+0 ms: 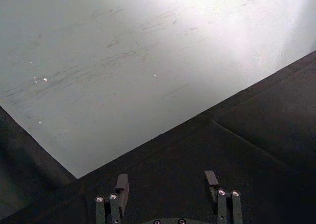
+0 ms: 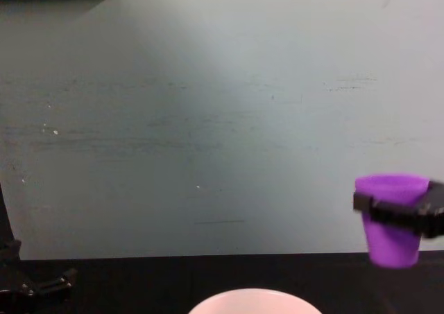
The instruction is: Pick up the cup and pour the mung beans from the cup into the bowl.
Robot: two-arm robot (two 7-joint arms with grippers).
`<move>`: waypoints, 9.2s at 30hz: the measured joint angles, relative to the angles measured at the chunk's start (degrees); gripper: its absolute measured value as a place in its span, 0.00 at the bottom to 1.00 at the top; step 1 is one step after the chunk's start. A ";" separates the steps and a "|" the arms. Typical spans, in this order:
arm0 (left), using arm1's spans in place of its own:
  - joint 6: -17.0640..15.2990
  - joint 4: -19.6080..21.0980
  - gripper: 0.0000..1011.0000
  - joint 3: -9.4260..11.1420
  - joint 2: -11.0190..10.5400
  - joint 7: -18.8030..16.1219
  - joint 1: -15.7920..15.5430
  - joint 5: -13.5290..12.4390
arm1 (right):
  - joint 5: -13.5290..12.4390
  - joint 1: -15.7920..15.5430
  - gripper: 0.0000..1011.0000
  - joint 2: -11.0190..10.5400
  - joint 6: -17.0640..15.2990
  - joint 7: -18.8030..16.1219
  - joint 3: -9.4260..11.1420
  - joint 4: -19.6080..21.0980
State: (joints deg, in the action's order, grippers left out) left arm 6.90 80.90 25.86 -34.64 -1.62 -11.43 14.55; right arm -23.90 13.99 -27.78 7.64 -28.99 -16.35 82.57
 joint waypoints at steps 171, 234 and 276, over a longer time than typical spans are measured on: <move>0.00 0.00 0.99 0.00 0.00 0.00 0.00 0.00 | -1.79 -2.72 0.73 -3.21 -0.06 0.51 4.62 8.95; 0.00 0.00 0.99 0.00 0.00 0.00 0.00 0.00 | -1.79 -2.72 0.73 -3.21 -0.06 0.51 4.62 8.95; 0.00 0.00 0.99 0.00 0.00 0.00 0.00 0.00 | -1.79 -2.72 0.73 -3.21 -0.06 0.51 4.62 8.95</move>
State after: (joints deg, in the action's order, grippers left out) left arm 6.90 80.90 25.86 -34.65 -1.62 -11.43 14.55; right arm -25.69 11.27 -31.00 7.58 -28.48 -11.74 91.52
